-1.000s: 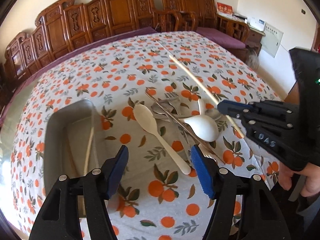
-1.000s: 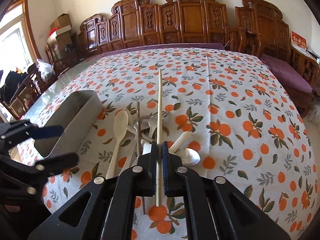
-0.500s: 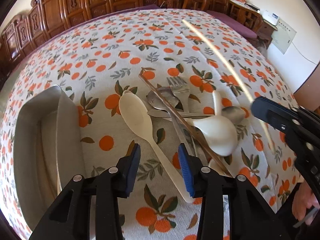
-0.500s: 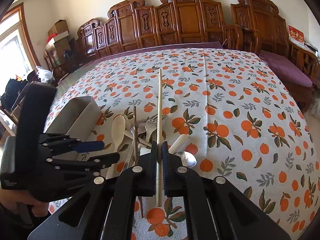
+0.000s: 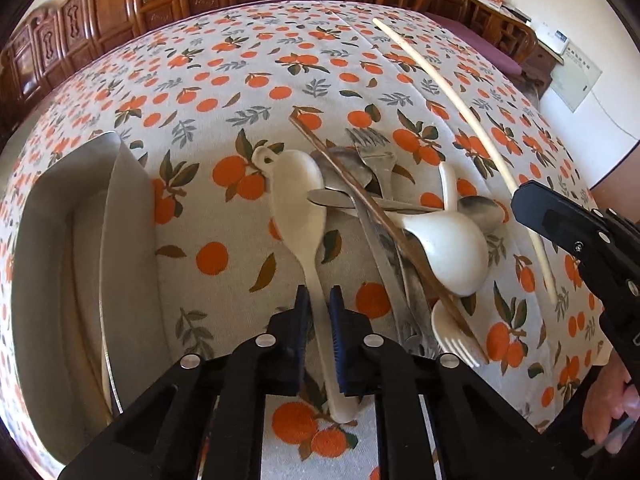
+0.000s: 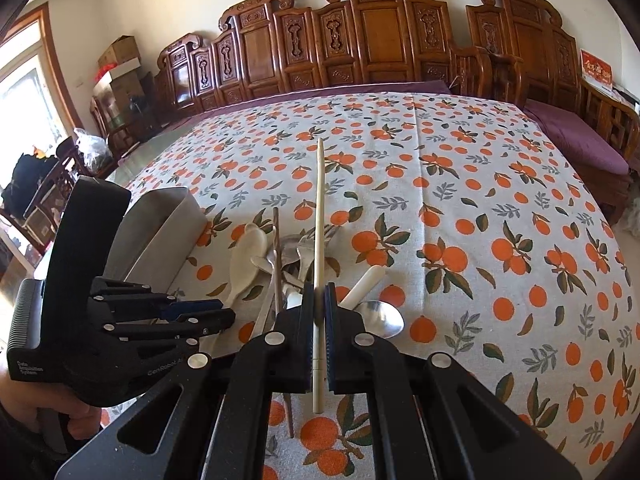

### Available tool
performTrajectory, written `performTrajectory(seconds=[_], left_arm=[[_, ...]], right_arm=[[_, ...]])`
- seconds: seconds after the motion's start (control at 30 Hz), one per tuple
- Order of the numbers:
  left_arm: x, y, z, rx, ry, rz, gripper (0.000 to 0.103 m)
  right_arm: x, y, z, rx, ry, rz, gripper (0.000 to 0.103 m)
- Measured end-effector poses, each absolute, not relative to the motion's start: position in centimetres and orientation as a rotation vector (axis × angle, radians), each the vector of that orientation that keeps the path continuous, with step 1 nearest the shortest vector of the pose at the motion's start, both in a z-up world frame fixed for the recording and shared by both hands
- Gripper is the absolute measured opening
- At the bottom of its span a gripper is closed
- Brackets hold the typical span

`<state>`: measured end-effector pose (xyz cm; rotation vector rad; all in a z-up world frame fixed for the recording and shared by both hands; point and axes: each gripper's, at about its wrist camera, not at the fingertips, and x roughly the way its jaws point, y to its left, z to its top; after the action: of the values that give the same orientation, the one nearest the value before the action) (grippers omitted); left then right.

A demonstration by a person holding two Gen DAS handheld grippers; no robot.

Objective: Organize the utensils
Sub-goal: 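Grasp a wooden spoon with the left tool while the right tool holds its chopstick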

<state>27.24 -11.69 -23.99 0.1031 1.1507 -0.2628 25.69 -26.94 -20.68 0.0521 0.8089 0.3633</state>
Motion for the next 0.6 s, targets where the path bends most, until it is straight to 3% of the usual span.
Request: performTrajectory(seconds=[0.6], left_arm=[[23.4,-9.1,-20.3,0.112,1.054,-0.276,0.002]], right_arm=[[23.8,-23.3,-20.1,0.015,0.801,0.41,0.006]])
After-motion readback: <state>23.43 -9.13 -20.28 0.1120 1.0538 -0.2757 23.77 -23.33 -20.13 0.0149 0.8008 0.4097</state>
